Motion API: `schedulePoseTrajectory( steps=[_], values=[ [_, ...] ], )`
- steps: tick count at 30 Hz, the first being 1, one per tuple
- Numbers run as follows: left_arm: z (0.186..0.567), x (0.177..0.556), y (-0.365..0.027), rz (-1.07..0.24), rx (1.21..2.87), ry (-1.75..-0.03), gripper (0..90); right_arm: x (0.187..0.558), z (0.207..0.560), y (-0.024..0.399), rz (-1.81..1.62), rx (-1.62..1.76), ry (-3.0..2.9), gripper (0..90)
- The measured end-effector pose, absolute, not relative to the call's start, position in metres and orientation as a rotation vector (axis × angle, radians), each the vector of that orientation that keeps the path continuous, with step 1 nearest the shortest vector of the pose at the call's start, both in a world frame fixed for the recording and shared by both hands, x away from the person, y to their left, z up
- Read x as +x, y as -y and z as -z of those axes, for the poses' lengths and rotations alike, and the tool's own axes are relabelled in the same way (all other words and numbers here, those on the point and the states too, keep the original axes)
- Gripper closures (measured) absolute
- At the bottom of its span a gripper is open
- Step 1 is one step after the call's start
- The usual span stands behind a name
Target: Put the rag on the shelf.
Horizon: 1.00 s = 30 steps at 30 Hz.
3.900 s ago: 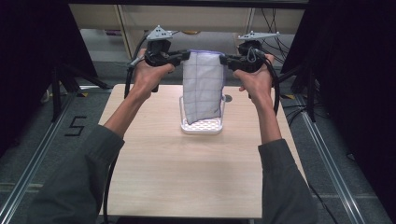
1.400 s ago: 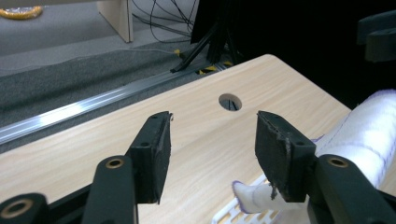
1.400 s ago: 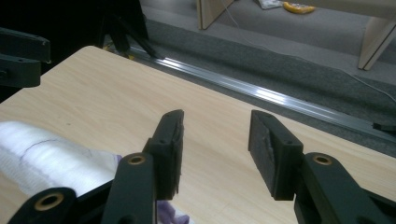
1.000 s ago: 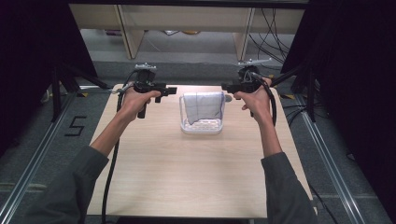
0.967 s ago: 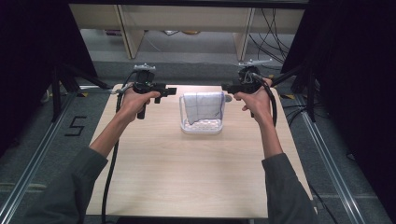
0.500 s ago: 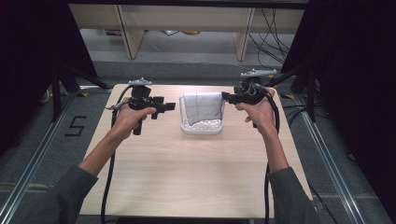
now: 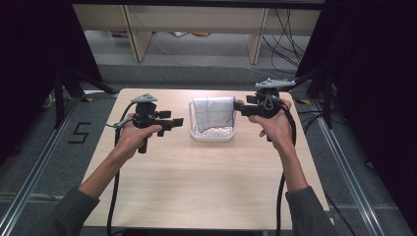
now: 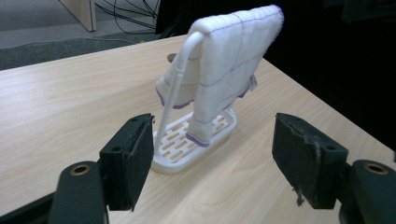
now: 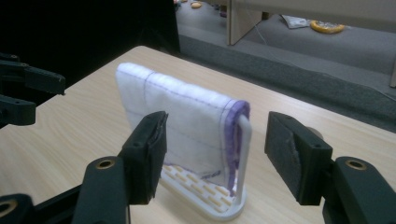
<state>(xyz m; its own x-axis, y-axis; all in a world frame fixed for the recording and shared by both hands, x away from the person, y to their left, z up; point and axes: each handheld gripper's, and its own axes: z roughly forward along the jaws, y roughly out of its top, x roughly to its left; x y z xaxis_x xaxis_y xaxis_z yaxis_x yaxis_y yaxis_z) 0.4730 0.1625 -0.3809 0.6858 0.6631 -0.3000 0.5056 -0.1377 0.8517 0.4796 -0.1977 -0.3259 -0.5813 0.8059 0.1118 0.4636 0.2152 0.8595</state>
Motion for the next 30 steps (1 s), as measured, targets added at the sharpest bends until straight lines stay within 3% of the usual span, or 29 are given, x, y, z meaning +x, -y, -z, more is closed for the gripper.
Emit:
schedulePoseTrajectory(
  steps=[17,30],
  values=[
    [0.396,0.440,-0.170,-0.098,1.751,-0.880,27.6,0.449,0.346,0.190,-1.357,1.149,-2.157,38.2],
    [0.402,0.424,-0.178,-0.115,1.771,-0.895,25.8,0.432,0.359,0.186,-1.408,1.151,-2.176,33.6]
  ],
)
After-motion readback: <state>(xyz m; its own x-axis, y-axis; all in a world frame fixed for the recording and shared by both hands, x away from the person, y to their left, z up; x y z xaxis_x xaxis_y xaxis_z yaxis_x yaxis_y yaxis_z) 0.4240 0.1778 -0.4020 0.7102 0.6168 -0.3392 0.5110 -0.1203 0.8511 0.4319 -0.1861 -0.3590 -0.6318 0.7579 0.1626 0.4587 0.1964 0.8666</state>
